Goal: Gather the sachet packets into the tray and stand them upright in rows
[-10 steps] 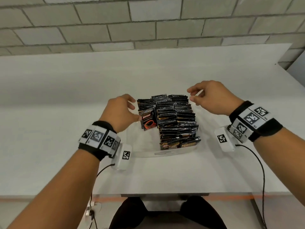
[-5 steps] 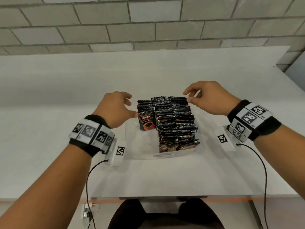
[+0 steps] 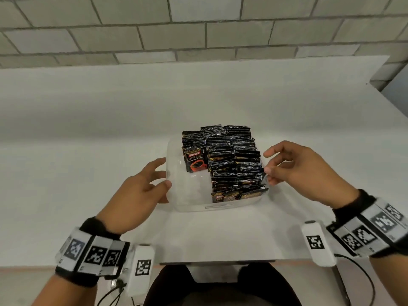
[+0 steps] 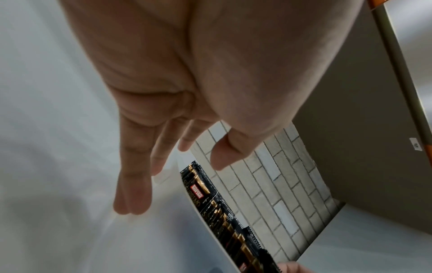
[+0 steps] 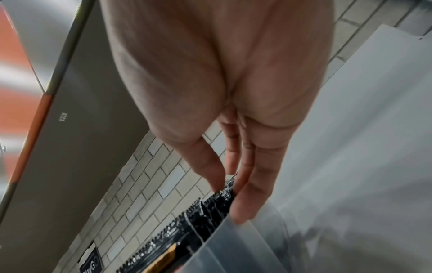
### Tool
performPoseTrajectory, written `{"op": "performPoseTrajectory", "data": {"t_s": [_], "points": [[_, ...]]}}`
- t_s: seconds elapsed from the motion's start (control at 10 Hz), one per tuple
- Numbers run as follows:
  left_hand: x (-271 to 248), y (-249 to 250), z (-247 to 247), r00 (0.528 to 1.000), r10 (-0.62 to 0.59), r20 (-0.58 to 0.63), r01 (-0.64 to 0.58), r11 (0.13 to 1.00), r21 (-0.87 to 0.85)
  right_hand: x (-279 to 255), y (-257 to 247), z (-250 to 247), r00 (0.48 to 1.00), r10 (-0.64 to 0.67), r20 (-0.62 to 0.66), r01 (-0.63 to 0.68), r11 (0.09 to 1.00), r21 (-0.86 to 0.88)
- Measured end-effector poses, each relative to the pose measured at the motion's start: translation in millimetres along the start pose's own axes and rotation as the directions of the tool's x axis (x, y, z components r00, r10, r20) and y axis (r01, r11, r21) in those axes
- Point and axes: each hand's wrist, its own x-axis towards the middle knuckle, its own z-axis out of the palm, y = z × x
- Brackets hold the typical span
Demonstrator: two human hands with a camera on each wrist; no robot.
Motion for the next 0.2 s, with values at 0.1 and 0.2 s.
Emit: {"op": "performPoseTrajectory", "data": {"t_s": [0.1, 0.2], "points": [[0.6, 3.6, -1.2, 1.0, -0.019, -0.001, 0.019, 1.0, -0.024, 0.1, -3.0, 2.4, 1.0, -0.004, 0.004, 0.004, 0.999, -0.038], [0.7, 1.7, -2.9, 0.999, -0.011, -0.044, 0.01, 1.0, -0.024, -1.0, -1.3, 3.2, 0.999, -0.019, -0.044, 0.017, 0.999, -0.049]]}}
